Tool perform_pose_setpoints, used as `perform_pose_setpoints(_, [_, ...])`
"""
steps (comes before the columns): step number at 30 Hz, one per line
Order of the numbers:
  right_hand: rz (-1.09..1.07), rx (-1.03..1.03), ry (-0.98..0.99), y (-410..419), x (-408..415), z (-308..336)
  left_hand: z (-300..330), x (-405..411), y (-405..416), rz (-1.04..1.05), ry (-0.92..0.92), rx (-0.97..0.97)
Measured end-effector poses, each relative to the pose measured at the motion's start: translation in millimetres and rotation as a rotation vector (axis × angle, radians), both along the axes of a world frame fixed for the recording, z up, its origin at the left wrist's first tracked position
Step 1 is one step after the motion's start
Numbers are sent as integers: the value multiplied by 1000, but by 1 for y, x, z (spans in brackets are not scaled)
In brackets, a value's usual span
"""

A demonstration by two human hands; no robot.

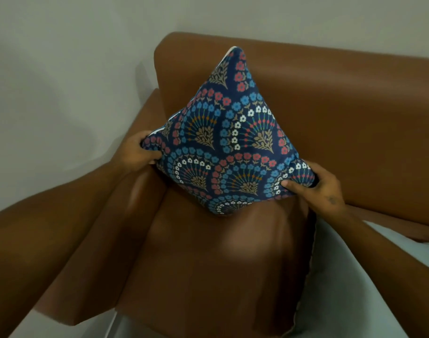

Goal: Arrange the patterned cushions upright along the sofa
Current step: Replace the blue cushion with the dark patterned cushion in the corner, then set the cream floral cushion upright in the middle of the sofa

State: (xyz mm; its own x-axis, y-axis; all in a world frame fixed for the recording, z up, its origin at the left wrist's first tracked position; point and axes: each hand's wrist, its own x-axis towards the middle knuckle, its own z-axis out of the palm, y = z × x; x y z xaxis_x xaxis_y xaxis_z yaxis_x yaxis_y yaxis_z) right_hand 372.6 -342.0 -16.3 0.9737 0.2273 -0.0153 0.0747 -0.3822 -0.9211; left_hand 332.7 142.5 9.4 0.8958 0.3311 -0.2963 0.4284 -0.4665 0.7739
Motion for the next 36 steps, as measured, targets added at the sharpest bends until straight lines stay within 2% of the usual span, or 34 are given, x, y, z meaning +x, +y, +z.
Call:
perform_pose_setpoints(5, [18,-75,-1,2,12,-6,-10,-10,1,37,-3,27])
perform_pose_setpoints(9, [67,-222,16,-28,6,6,-8,-23,-17,104,-114,259])
perform_pose_setpoints(12, [35,-409,-40,-101,-24,9,-17,-71,-78,205,-135,558])
perform_pose_setpoints(14, [23,-559,-55,-172,-51,3,-29,-119,-146,64,-154,619])
perform_pose_setpoints(17, [6,-750,78,-274,-93,-5,-65,-191,-254,-402,-183,637])
perform_pose_setpoints(20, [-15,-796,80,-336,-150,-12,-103,-218,-331,-688,-154,716])
perform_pose_setpoints(23, [60,-818,26,-353,-227,-30,-124,-181,-381,-742,-122,741])
perform_pose_setpoints(25, [107,-811,15,-350,-280,-52,-139,-143,-399,-801,-192,746])
perform_pose_setpoints(29, [74,-853,-49,-328,-352,-91,-150,-97,-396,-1125,-335,762])
perform_pose_setpoints(33, [-77,-734,192,-323,-343,-96,-141,-120,-408,-1236,-465,614])
perform_pose_setpoints(36, [-80,-599,218,-332,-323,-71,-125,-160,-420,-1239,-435,449])
